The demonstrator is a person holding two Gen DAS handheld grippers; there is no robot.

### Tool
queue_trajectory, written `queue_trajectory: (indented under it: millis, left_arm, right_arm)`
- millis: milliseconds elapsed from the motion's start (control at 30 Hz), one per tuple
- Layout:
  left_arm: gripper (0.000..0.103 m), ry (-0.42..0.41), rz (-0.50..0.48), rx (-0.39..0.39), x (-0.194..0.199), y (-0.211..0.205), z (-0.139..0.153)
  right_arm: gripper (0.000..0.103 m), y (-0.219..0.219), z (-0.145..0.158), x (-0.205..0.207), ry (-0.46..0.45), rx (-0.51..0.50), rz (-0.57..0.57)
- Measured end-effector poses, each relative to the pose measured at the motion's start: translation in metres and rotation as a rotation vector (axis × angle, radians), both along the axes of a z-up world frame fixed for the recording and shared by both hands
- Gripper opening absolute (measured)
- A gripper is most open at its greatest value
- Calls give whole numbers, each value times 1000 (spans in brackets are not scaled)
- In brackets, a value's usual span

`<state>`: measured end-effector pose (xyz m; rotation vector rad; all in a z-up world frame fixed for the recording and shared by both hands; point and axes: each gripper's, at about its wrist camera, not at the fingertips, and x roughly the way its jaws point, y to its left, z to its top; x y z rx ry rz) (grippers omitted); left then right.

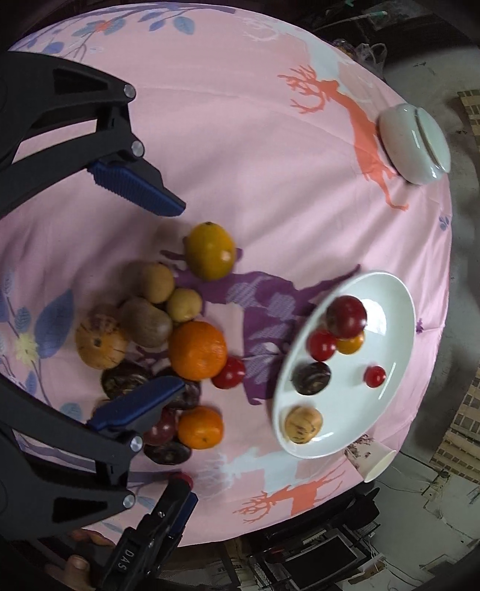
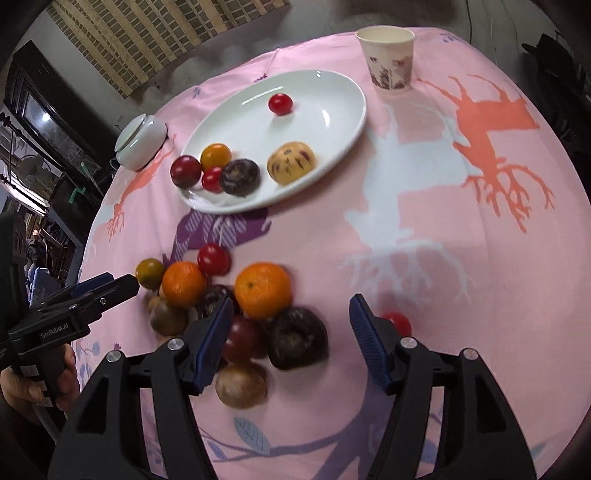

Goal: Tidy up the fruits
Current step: 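Withdraw both tools from the plate and approach the fruit pile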

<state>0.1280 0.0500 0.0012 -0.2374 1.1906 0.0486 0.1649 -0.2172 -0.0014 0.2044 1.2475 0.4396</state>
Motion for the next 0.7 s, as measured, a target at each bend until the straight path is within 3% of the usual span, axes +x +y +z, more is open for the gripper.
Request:
queue_trajectory:
  millis: [267, 467, 700]
  left_arm:
    - [90, 86, 6, 18, -39, -9, -14]
    - [91, 90, -48, 42, -56, -25, -11]
    - [91, 106, -68, 41, -64, -31, -13]
  right_arm:
    - [67, -5, -8, -46, 51, -19, 25]
    - [91, 4, -5, -73, 30, -26, 93]
    - [91, 14, -7, -89, 2, -49, 116]
